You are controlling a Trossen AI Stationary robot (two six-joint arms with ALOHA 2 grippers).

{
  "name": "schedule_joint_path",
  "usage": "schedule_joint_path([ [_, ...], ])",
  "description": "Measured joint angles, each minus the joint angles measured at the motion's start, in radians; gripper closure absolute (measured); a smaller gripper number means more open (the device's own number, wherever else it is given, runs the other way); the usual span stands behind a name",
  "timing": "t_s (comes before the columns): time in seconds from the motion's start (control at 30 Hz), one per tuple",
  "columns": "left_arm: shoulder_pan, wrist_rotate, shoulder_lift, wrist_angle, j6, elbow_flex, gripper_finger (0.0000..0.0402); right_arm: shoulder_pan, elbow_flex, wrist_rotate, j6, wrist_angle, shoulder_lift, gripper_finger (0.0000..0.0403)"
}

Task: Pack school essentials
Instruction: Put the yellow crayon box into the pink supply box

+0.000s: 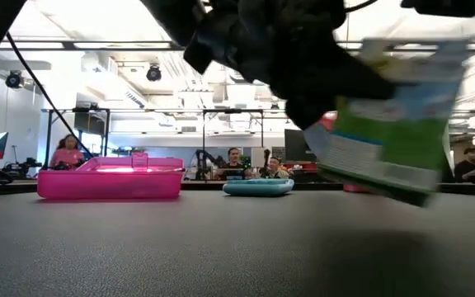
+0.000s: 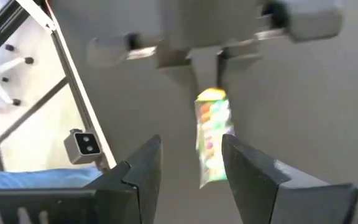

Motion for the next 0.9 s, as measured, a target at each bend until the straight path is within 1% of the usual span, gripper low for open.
schedule_joint_path([
  [0.1,0.048,0.0,-0.064,-0.167,0.0,-0.004,0.0359,-0.002,0.015,0.019,-0.046,-0.01,0.0,0.0248],
  [0.27,0.142,-0.002,-0.198,-0.385,0.002,-0.016,0.0359,-0.007,0.018,0.051,-0.087,-0.019,0.0,0.0252],
  [0.37,0.206,-0.005,-0.29,-0.515,0.028,-0.027,0.0359,-0.01,0.016,0.057,-0.112,-0.044,0.001,0.0252],
  [0.47,0.271,-0.03,-0.368,-0.646,0.062,-0.037,0.0359,-0.021,0.015,0.057,-0.14,-0.07,0.002,0.0254],
  [0.6,0.358,-0.103,-0.449,-0.835,0.116,-0.048,0.0359,-0.051,0.015,0.081,-0.162,-0.09,0.002,0.0257],
  [0.73,0.455,-0.22,-0.523,-1.014,0.136,-0.068,0.0359,-0.084,0.013,0.12,-0.165,-0.107,0.002,0.0261],
  [0.9,0.568,-0.348,-0.607,-1.146,0.129,-0.132,0.0359,-0.137,0.011,0.136,-0.206,-0.12,0.005,0.0266],
])
